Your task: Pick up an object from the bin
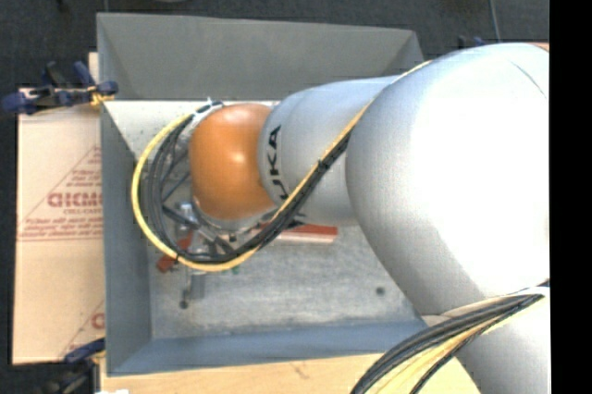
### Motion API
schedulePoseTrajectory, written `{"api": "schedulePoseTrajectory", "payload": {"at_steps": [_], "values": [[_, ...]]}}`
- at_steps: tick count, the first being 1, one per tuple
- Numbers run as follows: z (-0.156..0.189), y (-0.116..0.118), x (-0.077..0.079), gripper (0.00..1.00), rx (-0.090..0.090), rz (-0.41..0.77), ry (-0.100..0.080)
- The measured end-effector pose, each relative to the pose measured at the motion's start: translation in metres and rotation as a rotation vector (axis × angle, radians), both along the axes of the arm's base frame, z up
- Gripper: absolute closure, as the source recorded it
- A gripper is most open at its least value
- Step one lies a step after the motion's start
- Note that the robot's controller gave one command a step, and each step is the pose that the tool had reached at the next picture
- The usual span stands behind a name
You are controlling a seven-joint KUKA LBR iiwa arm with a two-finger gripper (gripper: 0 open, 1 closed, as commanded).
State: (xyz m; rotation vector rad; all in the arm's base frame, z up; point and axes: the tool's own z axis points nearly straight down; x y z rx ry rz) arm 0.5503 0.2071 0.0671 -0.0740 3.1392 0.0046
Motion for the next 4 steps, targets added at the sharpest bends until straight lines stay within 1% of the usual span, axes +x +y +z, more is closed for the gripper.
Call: {"api": "schedulePoseTrajectory", "payload": {"at_steps": [1, 2, 3, 4], "values": [[0.035, -0.019, 0.054, 0.00, -0.003, 0.201, -0.007], [0.038, 0.012, 0.045, 0.00, -0.002, 0.657, -0.007], [0.005, 0.028, 0.047, 0.00, -0.009, 0.841, -0.005], [0.007, 0.026, 0.049, 0.00, -0.004, 0.835, -0.006]]}}
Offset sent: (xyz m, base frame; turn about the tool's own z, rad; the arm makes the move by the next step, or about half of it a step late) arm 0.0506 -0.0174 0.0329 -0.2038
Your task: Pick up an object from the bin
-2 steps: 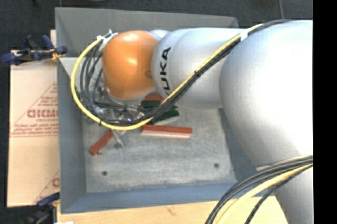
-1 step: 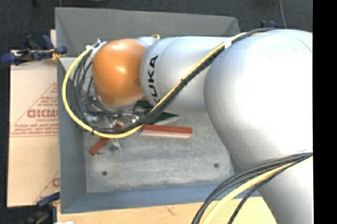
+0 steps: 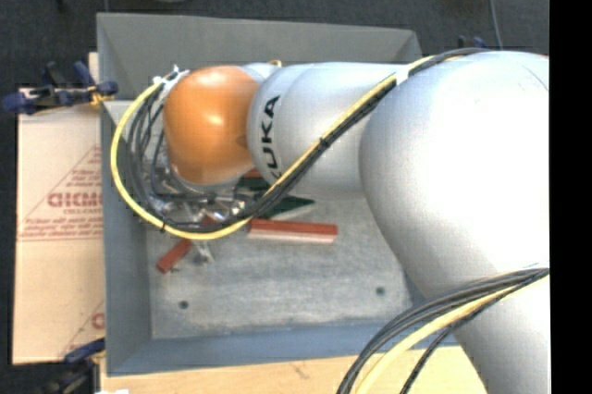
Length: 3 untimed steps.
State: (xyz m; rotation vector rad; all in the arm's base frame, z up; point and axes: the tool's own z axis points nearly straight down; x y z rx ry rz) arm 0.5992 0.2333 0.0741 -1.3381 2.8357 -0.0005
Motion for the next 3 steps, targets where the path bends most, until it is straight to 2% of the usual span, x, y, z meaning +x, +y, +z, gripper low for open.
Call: {"api": "schedulePoseTrajectory", "payload": {"at_steps": [1, 2, 3], "values": [[0.001, 0.002, 0.000, 1.00, 0.003, -0.002, 0.001], [0.041, 0.001, 0.002, 1.00, 0.002, -0.009, -0.003], [0.114, 0.001, 0.006, 1.00, 0.001, -0.016, -0.007]]}}
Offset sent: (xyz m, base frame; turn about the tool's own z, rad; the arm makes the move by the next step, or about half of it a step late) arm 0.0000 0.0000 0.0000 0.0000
